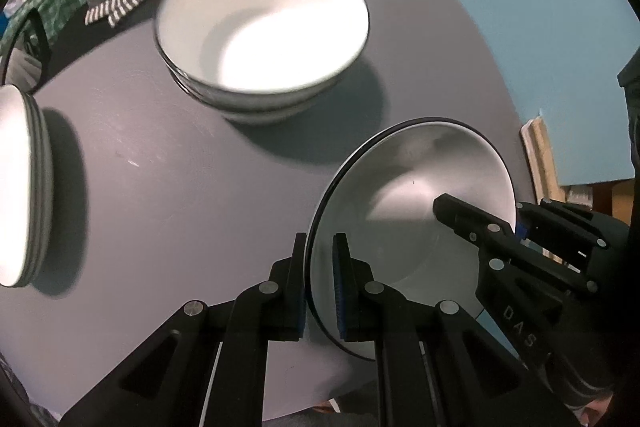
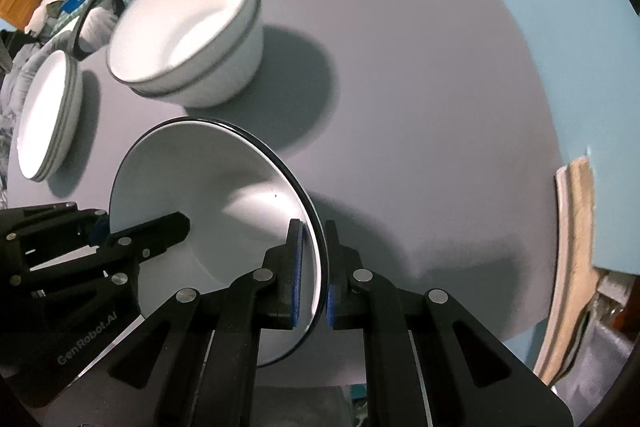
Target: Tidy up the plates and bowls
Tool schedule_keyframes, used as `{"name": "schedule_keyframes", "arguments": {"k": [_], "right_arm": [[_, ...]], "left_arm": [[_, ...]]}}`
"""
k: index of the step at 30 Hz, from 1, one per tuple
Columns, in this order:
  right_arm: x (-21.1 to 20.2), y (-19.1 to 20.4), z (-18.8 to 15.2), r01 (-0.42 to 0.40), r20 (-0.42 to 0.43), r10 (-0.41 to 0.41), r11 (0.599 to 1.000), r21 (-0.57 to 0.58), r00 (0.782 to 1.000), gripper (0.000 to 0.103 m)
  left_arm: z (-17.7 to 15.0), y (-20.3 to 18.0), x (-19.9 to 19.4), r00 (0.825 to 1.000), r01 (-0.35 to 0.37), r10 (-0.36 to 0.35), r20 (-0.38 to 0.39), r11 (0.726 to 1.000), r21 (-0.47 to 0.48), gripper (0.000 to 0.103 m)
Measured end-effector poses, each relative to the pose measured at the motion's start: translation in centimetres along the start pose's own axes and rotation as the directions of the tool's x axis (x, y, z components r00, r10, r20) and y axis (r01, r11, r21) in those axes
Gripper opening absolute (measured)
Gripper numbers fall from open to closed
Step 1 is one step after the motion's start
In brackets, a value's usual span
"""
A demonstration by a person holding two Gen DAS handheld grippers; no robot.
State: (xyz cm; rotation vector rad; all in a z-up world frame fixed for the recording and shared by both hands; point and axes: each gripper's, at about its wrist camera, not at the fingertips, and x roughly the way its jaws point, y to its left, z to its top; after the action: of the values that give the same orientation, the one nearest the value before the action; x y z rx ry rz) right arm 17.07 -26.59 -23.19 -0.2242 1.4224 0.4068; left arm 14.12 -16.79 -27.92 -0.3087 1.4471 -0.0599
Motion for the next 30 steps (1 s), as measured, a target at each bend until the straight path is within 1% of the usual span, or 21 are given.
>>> {"name": "schedule_keyframes", "arguments": {"k": [9,10,13,14,17,24,30], "right_arm": [[-1.1,0.4,0.8,-0.019,0.044,0.021,0.999,-0.026,0.999,0.009],[-1.2,0.9,0.5,-0.022,0.049,0.023,0.999,-0.029,0.999,0.009],[-1.6,1.7,1.8,-0.025,0.065,0.028,0.999,-0.046,0.997,0.009],[-2.2,1.2,1.6,-0.026,0.07,0.029,0.998,-0.049,0.997,0.009],[-1.6,2.4,3.4,-0.026,0.082,0.032,0.998,-0.063,0.996,0.009],[-1.5,3.6,7.1,-0.04,0.099,0.049,0.995,-0.088,0.994,0.009],[-0.8,4.3,9.6,-0.026,0.101,0.038,0.993,-0.118,0.994,0.009]], "left_arm": [[1.2,1.4,-3.9,0.998,-0.019,0.02,0.065,0.999,-0.029,0.011],[1.5,1.6,-4.2,0.997,-0.021,0.023,0.073,0.999,-0.034,0.011],[2.6,2.0,-5.2,0.995,-0.026,0.03,0.097,0.999,-0.046,0.011],[2.8,2.2,-5.4,0.994,-0.027,0.032,0.102,0.998,-0.049,0.011],[3.9,2.6,-6.1,0.991,-0.038,0.044,0.124,0.998,-0.05,0.011],[7.0,4.0,-7.2,0.983,-0.064,0.075,0.167,0.995,-0.071,0.011],[9.1,5.2,-6.4,0.982,-0.087,0.102,0.158,0.991,-0.1,0.011]]}}
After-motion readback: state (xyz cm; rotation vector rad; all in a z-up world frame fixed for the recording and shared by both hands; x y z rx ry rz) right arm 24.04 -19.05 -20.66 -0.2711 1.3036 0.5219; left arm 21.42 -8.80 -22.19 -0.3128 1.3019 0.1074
